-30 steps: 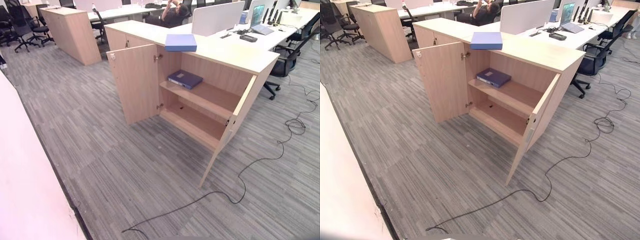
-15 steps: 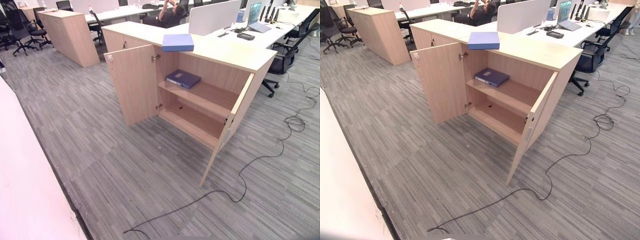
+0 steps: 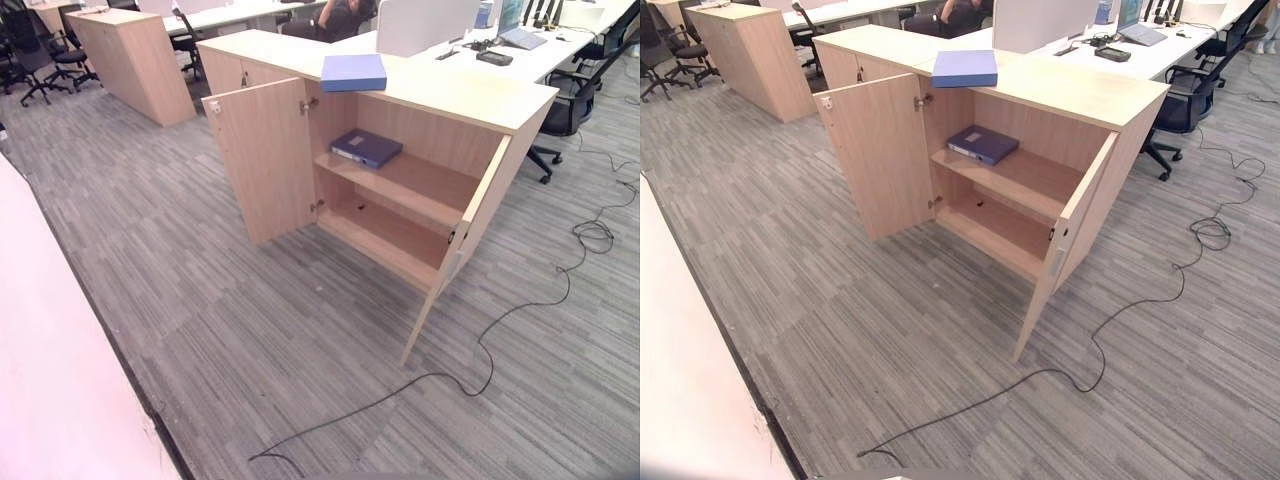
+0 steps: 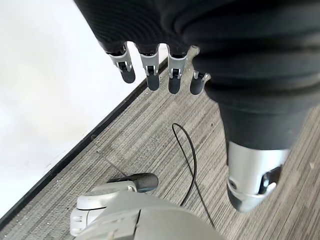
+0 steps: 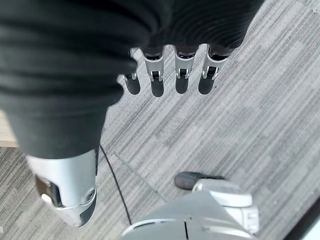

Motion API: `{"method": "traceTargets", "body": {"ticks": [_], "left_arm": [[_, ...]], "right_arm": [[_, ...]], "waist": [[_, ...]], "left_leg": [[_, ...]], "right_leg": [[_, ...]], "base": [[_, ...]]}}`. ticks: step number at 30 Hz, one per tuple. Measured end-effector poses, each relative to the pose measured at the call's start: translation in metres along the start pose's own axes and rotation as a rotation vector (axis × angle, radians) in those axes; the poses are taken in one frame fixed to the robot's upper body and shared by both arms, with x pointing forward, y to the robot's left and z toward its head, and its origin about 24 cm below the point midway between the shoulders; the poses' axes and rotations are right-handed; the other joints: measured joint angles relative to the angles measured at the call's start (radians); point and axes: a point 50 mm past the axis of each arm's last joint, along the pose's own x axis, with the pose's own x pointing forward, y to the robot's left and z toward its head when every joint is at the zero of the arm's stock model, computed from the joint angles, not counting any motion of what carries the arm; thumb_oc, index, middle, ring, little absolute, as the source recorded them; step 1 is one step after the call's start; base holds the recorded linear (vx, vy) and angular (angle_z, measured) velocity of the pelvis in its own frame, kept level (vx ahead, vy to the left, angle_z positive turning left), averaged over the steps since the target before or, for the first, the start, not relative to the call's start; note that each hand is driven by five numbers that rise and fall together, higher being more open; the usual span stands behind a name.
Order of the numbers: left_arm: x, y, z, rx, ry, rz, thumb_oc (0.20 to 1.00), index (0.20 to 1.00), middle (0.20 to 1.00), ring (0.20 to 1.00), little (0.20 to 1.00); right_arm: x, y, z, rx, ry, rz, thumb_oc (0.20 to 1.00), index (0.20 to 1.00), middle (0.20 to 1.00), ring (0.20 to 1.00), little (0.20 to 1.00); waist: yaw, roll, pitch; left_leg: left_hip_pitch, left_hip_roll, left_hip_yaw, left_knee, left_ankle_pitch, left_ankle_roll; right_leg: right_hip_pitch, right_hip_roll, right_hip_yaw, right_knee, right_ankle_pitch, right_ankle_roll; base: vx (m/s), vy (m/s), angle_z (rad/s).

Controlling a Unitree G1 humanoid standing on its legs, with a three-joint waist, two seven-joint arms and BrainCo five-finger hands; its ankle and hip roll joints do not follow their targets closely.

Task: Put the empty folder in the office cabinet

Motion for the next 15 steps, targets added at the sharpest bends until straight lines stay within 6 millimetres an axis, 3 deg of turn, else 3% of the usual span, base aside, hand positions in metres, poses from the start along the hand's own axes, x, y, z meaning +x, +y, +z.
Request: {"method": "traceTargets", "body": {"ticks": [1, 2, 3, 4, 5, 6, 8, 10, 11, 13, 15], "left_arm": [[0.001, 0.003, 0.003, -0.007, -0.007, 0.008, 1.000, 1.000, 1.000, 1.000, 1.000], [0.003, 0.005, 0.016, -0.043, -0.030, 0.019, 1.000, 1.000, 1.000, 1.000, 1.000], [0.005, 0.006, 0.040, -0.075, -0.089, 0.027, 1.000, 1.000, 1.000, 1.000, 1.000], [0.005, 0.006, 0.037, -0.104, -0.062, 0.040, 1.000, 1.000, 1.000, 1.000, 1.000], [0.005, 0.012, 0.036, -0.144, -0.057, 0.058, 1.000, 1.000, 1.000, 1.000, 1.000], [0.005, 0.014, 0.035, -0.147, -0.055, 0.067, 1.000, 1.000, 1.000, 1.000, 1.000], [0.004, 0.012, 0.023, -0.148, -0.025, 0.065, 1.000, 1.000, 1.000, 1.000, 1.000], [0.003, 0.001, 0.015, -0.153, 0.005, 0.041, 1.000, 1.000, 1.000, 1.000, 1.000], [0.002, -0.003, 0.009, -0.154, 0.026, 0.032, 1.000, 1.000, 1.000, 1.000, 1.000], [0.001, -0.005, 0.001, -0.158, 0.048, 0.032, 1.000, 1.000, 1.000, 1.000, 1.000], [0.000, -0.011, -0.005, -0.170, 0.064, 0.021, 1.000, 1.000, 1.000, 1.000, 1.000]], "right_arm": [[0.000, 0.002, 0.006, -0.001, -0.012, 0.005, 1.000, 1.000, 1.000, 1.000, 1.000], [0.001, 0.004, 0.020, -0.008, -0.046, 0.009, 1.000, 1.000, 1.000, 1.000, 1.000], [0.002, 0.004, 0.039, -0.022, -0.092, 0.008, 1.000, 1.000, 1.000, 1.000, 1.000], [0.002, 0.003, 0.052, -0.032, -0.125, 0.004, 1.000, 1.000, 1.000, 1.000, 1.000], [0.002, 0.001, 0.050, -0.033, -0.112, -0.004, 1.000, 1.000, 1.000, 1.000, 1.000], [0.002, 0.000, 0.050, -0.033, -0.109, -0.010, 1.000, 1.000, 1.000, 1.000, 1.000], [0.002, -0.004, 0.048, -0.034, -0.104, -0.019, 1.000, 1.000, 1.000, 1.000, 1.000], [0.002, -0.012, 0.048, -0.033, -0.103, -0.040, 1.000, 1.000, 1.000, 1.000, 1.000], [0.002, -0.014, 0.049, -0.034, -0.107, -0.045, 1.000, 1.000, 1.000, 1.000, 1.000], [0.002, -0.012, 0.047, -0.033, -0.099, -0.041, 1.000, 1.000, 1.000, 1.000, 1.000], [0.002, -0.016, 0.038, -0.015, -0.068, -0.053, 1.000, 1.000, 1.000, 1.000, 1.000]], "waist": [[0.005, -0.006, 0.013], [0.016, -0.028, 0.045], [0.021, -0.076, 0.094], [0.016, -0.082, 0.122], [0.019, -0.082, 0.126], [0.024, -0.082, 0.138], [0.031, -0.062, 0.145], [0.050, -0.016, 0.139], [0.066, 0.005, 0.142], [0.080, 0.010, 0.136], [0.088, 0.019, 0.127]], "left_leg": [[-0.036, -0.006, 0.011, 0.055, -0.005, -0.006], [-0.126, -0.018, 0.023, 0.191, 0.000, -0.030], [-0.249, -0.026, 0.054, 0.389, 0.013, -0.058], [-0.332, 0.012, 0.083, 0.529, -0.016, -0.031], [-0.366, 0.056, 0.103, 0.562, -0.005, -0.040], [-0.371, 0.095, 0.136, 0.530, -0.003, -0.042], [-0.352, 0.133, 0.142, 0.348, 0.006, -0.062], [-0.318, 0.138, 0.143, 0.110, 0.049, -0.106], [-0.312, 0.140, 0.144, 0.055, 0.063, -0.107], [-0.307, 0.133, 0.170, -0.029, 0.096, -0.114], [-0.299, 0.136, 0.206, -0.061, 0.106, -0.099]], "right_leg": [[-0.022, -0.011, 0.002, 0.021, -0.008, -0.016], [-0.065, -0.020, -0.008, 0.073, -0.009, -0.035], [-0.124, -0.065, -0.016, 0.140, -0.022, -0.069], [-0.097, -0.071, -0.033, 0.115, -0.006, -0.088], [-0.097, -0.071, -0.033, 0.111, -0.018, -0.109], [-0.083, -0.071, -0.036, 0.103, -0.018, -0.108], [-0.050, -0.065, -0.039, 0.071, -0.016, -0.088], [-0.013, -0.047, -0.039, 0.018, 0.000, -0.075], [0.012, -0.040, -0.040, -0.002, 0.003, -0.077], [0.073, -0.036, -0.052, -0.061, 0.000, -0.074], [0.132, -0.035, -0.060, -0.099, -0.010, -0.028]], "base": [[-0.08, -0.030, -0.04], [-0.10, -0.041, -0.18], [0.00, 0.000, 0.00], [0.08, -0.018, 0.10], [0.18, 0.003, 0.31], [0.23, 0.038, 0.20], [0.24, 0.068, 0.18], [0.19, 0.056, 0.05], [0.27, 0.088, 0.02], [0.38, 0.176, 0.16], [0.24, 0.115, 0.08]]}}
